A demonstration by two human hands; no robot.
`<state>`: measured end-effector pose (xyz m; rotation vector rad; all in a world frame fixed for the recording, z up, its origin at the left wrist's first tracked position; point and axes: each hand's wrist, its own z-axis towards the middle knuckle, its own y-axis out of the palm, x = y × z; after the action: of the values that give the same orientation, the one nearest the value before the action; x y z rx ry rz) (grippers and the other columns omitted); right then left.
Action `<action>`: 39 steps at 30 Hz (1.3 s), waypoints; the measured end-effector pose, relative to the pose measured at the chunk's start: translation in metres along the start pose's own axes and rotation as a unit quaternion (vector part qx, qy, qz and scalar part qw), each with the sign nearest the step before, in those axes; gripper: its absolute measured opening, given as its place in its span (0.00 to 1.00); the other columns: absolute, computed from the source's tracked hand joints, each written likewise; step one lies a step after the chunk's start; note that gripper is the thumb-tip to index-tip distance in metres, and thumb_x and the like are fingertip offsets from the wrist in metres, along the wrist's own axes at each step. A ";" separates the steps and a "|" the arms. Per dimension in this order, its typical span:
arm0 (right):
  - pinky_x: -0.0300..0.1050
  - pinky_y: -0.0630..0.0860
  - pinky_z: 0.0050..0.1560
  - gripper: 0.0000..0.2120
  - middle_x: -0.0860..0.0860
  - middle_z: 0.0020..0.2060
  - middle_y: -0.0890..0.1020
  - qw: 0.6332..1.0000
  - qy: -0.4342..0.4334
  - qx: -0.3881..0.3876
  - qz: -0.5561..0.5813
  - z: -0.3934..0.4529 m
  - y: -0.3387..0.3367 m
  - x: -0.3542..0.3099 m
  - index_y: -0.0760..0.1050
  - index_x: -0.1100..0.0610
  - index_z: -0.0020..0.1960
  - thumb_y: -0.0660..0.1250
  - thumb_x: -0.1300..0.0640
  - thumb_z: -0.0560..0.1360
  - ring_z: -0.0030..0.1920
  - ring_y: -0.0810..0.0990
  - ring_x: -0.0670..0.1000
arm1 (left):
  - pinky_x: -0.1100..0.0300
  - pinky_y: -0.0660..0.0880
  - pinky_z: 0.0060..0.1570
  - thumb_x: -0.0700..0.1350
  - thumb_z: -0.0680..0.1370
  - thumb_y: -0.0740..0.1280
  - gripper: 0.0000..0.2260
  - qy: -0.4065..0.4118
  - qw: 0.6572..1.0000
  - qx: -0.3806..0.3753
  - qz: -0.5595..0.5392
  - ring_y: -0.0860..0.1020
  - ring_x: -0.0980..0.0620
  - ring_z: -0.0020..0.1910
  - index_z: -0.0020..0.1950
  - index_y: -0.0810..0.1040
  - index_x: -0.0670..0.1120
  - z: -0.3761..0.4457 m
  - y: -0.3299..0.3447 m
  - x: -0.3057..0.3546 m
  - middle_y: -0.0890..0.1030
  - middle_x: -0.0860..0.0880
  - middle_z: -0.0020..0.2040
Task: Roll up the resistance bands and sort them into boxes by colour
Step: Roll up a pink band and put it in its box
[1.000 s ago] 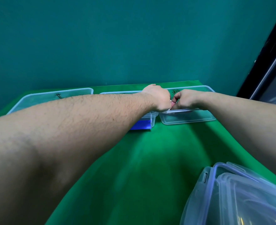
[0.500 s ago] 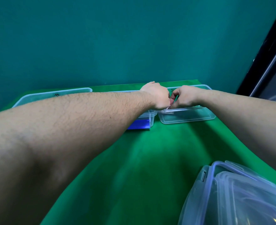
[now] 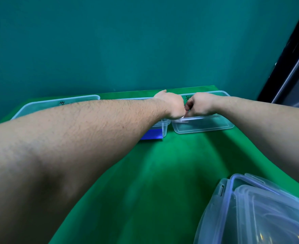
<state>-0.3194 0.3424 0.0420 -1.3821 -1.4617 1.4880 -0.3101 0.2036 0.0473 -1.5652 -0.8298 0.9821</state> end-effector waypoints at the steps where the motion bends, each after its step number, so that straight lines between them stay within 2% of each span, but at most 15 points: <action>1: 0.35 0.68 0.35 0.07 0.42 0.33 0.78 1.000 -0.001 0.008 0.004 0.000 -0.001 0.001 0.78 0.48 0.39 0.74 0.50 0.72 0.39 0.74 0.50 | 0.48 0.57 0.73 0.47 0.80 0.54 0.15 -0.001 1.000 0.001 -0.006 0.75 0.49 0.62 0.56 0.80 0.50 0.001 0.001 0.000 0.81 0.50 0.57; 3: 0.34 0.69 0.35 0.05 0.44 0.34 0.78 1.000 0.006 0.008 0.023 -0.001 -0.002 0.003 0.79 0.50 0.41 0.74 0.51 0.72 0.36 0.73 0.46 | 0.52 0.68 0.63 0.47 0.78 0.55 0.14 -0.006 1.000 0.010 -0.021 0.77 0.48 0.57 0.54 0.80 0.50 0.001 0.001 0.001 0.81 0.51 0.53; 5: 0.36 0.69 0.36 0.04 0.44 0.34 0.78 0.999 0.010 -0.015 0.039 -0.002 -0.001 0.004 0.79 0.50 0.41 0.74 0.52 0.73 0.34 0.72 0.45 | 0.56 0.69 0.49 0.47 0.77 0.55 0.14 -0.011 0.999 0.016 -0.031 0.77 0.48 0.50 0.52 0.80 0.50 -0.002 0.000 0.002 0.80 0.51 0.49; 6: 0.35 0.69 0.36 0.05 0.43 0.35 0.78 0.999 0.009 -0.029 0.041 -0.002 -0.001 0.004 0.78 0.49 0.41 0.74 0.53 0.73 0.34 0.72 0.44 | 0.56 0.70 0.48 0.48 0.77 0.55 0.14 -0.012 0.999 0.017 -0.033 0.76 0.47 0.49 0.52 0.80 0.50 -0.002 0.000 0.002 0.80 0.51 0.48; 9: 0.33 0.67 0.34 0.07 0.42 0.35 0.78 0.999 0.007 -0.037 0.023 0.001 0.001 0.003 0.77 0.49 0.42 0.75 0.54 0.73 0.35 0.73 0.44 | 0.56 0.69 0.51 0.49 0.79 0.54 0.16 -0.011 0.999 0.020 -0.030 0.74 0.48 0.48 0.54 0.80 0.50 -0.003 0.001 0.002 0.79 0.51 0.48; 11: 0.36 0.69 0.36 0.05 0.44 0.36 0.79 1.000 0.007 -0.027 0.009 0.002 0.000 0.002 0.78 0.50 0.43 0.74 0.53 0.73 0.39 0.75 0.49 | 0.57 0.66 0.49 0.48 0.79 0.54 0.16 -0.013 0.999 0.020 -0.028 0.72 0.48 0.48 0.56 0.80 0.50 -0.004 -0.001 0.002 0.80 0.50 0.52; 13: 0.40 0.70 0.38 0.04 0.47 0.37 0.79 1.000 0.011 -0.011 0.024 0.000 0.000 0.002 0.79 0.51 0.45 0.73 0.52 0.73 0.40 0.74 0.50 | 0.57 0.64 0.49 0.49 0.80 0.54 0.16 -0.014 0.999 0.019 -0.027 0.72 0.48 0.48 0.58 0.80 0.49 -0.004 -0.001 0.002 0.80 0.50 0.54; 17: 0.38 0.70 0.37 0.06 0.49 0.41 0.80 0.999 0.025 -0.008 0.045 -0.004 0.000 0.006 0.81 0.52 0.50 0.73 0.53 0.74 0.41 0.74 0.51 | 0.57 0.70 0.49 0.47 0.78 0.54 0.17 -0.019 0.999 0.022 -0.037 0.75 0.48 0.50 0.58 0.80 0.50 -0.003 0.000 0.001 0.82 0.50 0.56; 21: 0.35 0.68 0.34 0.06 0.44 0.35 0.77 0.999 0.031 0.027 0.023 -0.001 0.002 0.008 0.80 0.51 0.48 0.73 0.50 0.73 0.36 0.73 0.46 | 0.57 0.74 0.53 0.47 0.77 0.55 0.18 -0.019 0.999 0.022 -0.033 0.77 0.47 0.51 0.59 0.80 0.50 -0.003 0.002 0.001 0.82 0.50 0.56; 26: 0.43 0.72 0.41 0.13 0.49 0.36 0.80 0.997 0.069 0.037 -0.015 0.004 0.004 0.012 0.80 0.53 0.44 0.75 0.43 0.70 0.40 0.75 0.53 | 0.58 0.71 0.49 0.49 0.78 0.54 0.18 -0.011 0.999 0.025 -0.030 0.76 0.47 0.51 0.60 0.80 0.50 -0.001 0.003 0.000 0.81 0.50 0.56; 30: 0.46 0.74 0.46 0.13 0.55 0.43 0.82 0.999 0.046 0.016 0.002 0.007 0.005 0.007 0.81 0.57 0.47 0.73 0.47 0.72 0.43 0.75 0.55 | 0.57 0.73 0.50 0.49 0.78 0.54 0.18 -0.010 0.999 0.025 -0.029 0.77 0.47 0.53 0.61 0.79 0.50 -0.001 0.004 0.000 0.81 0.50 0.57; 33: 0.45 0.71 0.46 0.13 0.52 0.41 0.80 0.999 0.050 -0.012 0.007 0.008 0.005 0.006 0.79 0.54 0.47 0.75 0.46 0.71 0.45 0.75 0.54 | 0.58 0.72 0.48 0.48 0.77 0.55 0.18 -0.012 0.999 0.021 -0.029 0.76 0.47 0.51 0.61 0.79 0.51 -0.002 0.002 0.001 0.81 0.50 0.57; 36: 0.44 0.71 0.47 0.13 0.48 0.40 0.79 0.998 0.057 -0.024 0.018 0.006 0.003 0.009 0.78 0.51 0.44 0.77 0.43 0.69 0.46 0.76 0.53 | 0.57 0.74 0.51 0.47 0.77 0.55 0.18 -0.017 0.999 0.024 -0.036 0.77 0.48 0.55 0.61 0.79 0.51 -0.001 0.003 0.001 0.81 0.51 0.57; 39: 0.42 0.69 0.44 0.11 0.47 0.38 0.78 0.998 0.056 -0.011 0.025 0.004 0.002 0.010 0.79 0.51 0.45 0.75 0.45 0.71 0.44 0.75 0.52 | 0.56 0.75 0.53 0.48 0.78 0.55 0.17 -0.017 0.999 0.025 -0.038 0.77 0.48 0.56 0.61 0.79 0.52 -0.003 0.001 0.001 0.81 0.52 0.57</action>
<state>-0.3253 0.3504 0.0365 -1.5001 -1.3883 1.4042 -0.3070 0.2036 0.0465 -1.4679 -0.8765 0.9690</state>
